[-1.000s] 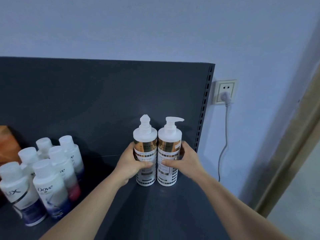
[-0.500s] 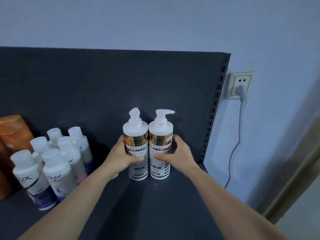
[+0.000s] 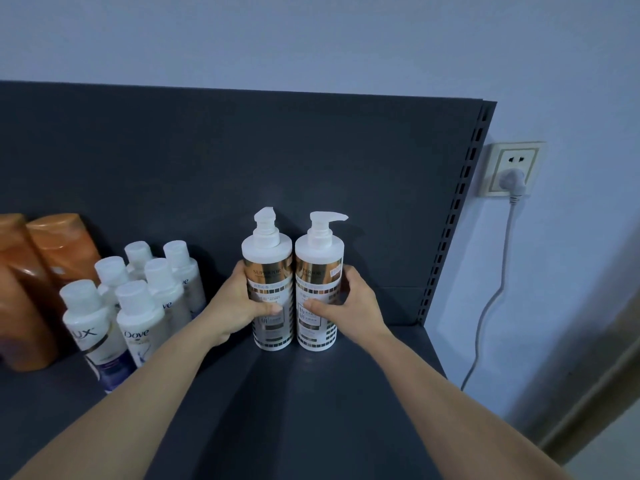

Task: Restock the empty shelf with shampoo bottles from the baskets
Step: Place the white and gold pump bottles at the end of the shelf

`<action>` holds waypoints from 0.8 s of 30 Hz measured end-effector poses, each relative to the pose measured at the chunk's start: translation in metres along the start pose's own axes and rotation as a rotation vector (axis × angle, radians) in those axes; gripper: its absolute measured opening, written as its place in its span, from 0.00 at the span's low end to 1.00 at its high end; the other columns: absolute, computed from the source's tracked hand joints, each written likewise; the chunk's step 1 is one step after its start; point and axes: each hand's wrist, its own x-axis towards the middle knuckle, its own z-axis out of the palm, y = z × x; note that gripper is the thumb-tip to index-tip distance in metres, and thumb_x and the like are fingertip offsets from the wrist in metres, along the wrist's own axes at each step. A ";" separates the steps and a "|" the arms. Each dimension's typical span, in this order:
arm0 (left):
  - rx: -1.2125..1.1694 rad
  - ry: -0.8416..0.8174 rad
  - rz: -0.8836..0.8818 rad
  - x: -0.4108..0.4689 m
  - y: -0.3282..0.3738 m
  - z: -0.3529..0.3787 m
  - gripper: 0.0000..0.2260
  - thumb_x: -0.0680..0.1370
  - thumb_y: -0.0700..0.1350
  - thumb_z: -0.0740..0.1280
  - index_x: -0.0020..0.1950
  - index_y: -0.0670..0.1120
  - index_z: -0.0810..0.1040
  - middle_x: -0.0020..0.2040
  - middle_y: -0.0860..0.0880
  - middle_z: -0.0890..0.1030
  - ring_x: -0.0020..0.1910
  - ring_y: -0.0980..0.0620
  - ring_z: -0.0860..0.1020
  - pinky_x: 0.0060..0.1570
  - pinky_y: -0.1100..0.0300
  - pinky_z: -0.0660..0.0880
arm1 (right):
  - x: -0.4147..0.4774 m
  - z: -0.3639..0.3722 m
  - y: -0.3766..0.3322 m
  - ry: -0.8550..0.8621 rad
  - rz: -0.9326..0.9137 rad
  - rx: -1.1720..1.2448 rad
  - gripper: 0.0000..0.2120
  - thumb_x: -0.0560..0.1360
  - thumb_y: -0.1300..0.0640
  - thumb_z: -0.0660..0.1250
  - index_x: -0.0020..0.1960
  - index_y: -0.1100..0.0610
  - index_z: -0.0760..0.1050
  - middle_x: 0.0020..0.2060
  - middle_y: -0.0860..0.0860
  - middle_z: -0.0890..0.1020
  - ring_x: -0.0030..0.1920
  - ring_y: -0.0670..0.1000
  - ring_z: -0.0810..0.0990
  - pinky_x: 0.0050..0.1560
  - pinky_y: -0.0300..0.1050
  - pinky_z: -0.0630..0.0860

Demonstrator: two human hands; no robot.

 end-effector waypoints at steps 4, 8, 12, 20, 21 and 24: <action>0.068 0.064 0.039 -0.009 0.002 0.004 0.37 0.67 0.36 0.77 0.70 0.48 0.63 0.59 0.55 0.75 0.59 0.55 0.73 0.60 0.56 0.70 | -0.003 0.006 -0.001 0.028 -0.012 -0.095 0.31 0.67 0.48 0.78 0.66 0.48 0.68 0.60 0.45 0.78 0.60 0.46 0.77 0.61 0.50 0.78; 0.118 0.151 0.057 -0.018 -0.014 0.012 0.30 0.65 0.38 0.78 0.63 0.47 0.69 0.59 0.52 0.77 0.58 0.53 0.75 0.56 0.58 0.71 | -0.015 0.004 -0.004 0.048 0.002 -0.257 0.38 0.68 0.46 0.77 0.72 0.51 0.64 0.65 0.48 0.76 0.64 0.49 0.74 0.63 0.49 0.75; 0.181 0.055 -0.019 -0.024 -0.036 0.017 0.24 0.68 0.40 0.77 0.61 0.43 0.73 0.59 0.50 0.78 0.55 0.51 0.77 0.54 0.58 0.72 | -0.039 0.001 -0.001 0.067 0.103 -0.459 0.40 0.71 0.45 0.74 0.76 0.53 0.60 0.71 0.51 0.71 0.70 0.51 0.71 0.66 0.49 0.73; 0.348 -0.339 0.054 -0.051 -0.055 0.005 0.26 0.70 0.49 0.74 0.66 0.48 0.72 0.63 0.50 0.76 0.59 0.49 0.75 0.58 0.56 0.72 | -0.126 0.010 -0.010 0.216 0.342 -0.747 0.31 0.76 0.46 0.68 0.75 0.53 0.63 0.70 0.51 0.70 0.72 0.53 0.66 0.67 0.49 0.69; 0.365 -0.388 0.108 -0.058 -0.055 0.003 0.25 0.70 0.49 0.73 0.65 0.47 0.72 0.62 0.51 0.76 0.60 0.49 0.75 0.58 0.56 0.72 | -0.141 0.014 -0.013 0.234 0.388 -0.760 0.30 0.76 0.46 0.68 0.74 0.52 0.64 0.70 0.51 0.70 0.72 0.53 0.66 0.66 0.49 0.69; 0.541 -0.492 0.298 -0.082 -0.046 0.004 0.27 0.72 0.52 0.71 0.68 0.46 0.70 0.67 0.48 0.73 0.66 0.47 0.71 0.65 0.52 0.69 | -0.192 0.026 -0.024 0.302 0.506 -0.804 0.30 0.76 0.46 0.68 0.74 0.52 0.64 0.68 0.51 0.71 0.70 0.54 0.67 0.64 0.50 0.70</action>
